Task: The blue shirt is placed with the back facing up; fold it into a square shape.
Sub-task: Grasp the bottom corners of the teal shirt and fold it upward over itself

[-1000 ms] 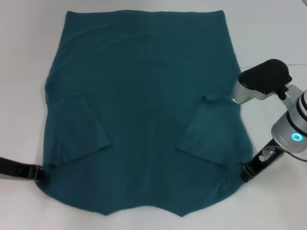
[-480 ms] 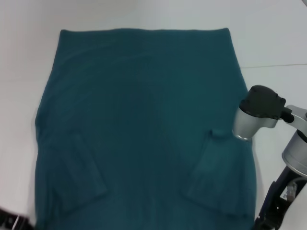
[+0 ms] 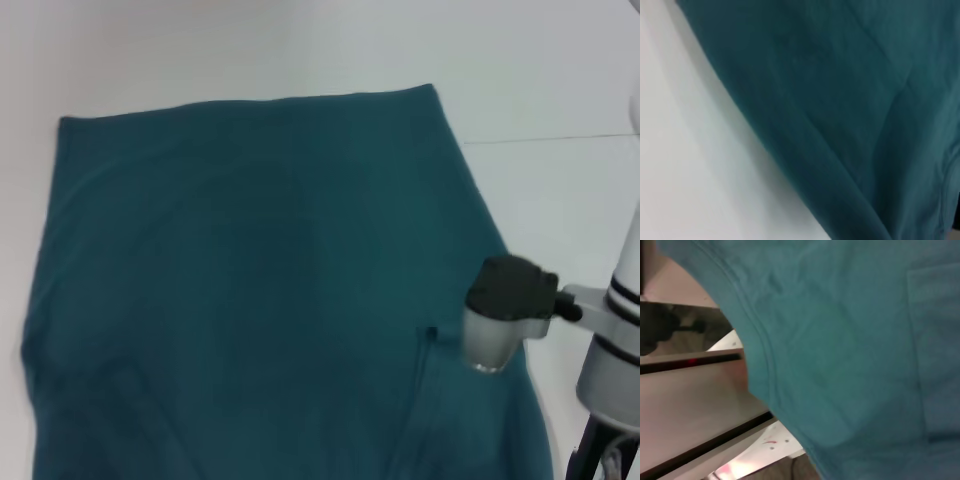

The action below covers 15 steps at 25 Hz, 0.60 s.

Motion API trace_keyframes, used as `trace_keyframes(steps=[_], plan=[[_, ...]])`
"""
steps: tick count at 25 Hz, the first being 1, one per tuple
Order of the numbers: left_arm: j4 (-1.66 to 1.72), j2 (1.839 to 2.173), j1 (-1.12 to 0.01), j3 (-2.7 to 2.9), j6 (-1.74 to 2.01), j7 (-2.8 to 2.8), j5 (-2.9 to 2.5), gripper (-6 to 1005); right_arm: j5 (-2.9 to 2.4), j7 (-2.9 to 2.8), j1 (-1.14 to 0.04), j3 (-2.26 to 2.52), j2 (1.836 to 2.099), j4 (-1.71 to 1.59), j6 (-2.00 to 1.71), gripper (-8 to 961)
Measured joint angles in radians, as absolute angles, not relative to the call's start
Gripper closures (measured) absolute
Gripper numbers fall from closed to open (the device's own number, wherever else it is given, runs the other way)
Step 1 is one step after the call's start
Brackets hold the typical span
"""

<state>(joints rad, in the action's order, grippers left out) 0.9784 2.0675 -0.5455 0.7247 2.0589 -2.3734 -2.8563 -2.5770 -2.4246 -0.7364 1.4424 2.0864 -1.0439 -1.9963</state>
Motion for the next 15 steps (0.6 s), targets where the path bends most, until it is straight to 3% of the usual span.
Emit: trace_keyframes(steps=[15], plan=[[0.960,2.085,-0.531,0.807,2.067,-2.363,-2.847,950,-2.458,-2.448,-0.712,1.507,2.082,-1.040,-1.991,898]])
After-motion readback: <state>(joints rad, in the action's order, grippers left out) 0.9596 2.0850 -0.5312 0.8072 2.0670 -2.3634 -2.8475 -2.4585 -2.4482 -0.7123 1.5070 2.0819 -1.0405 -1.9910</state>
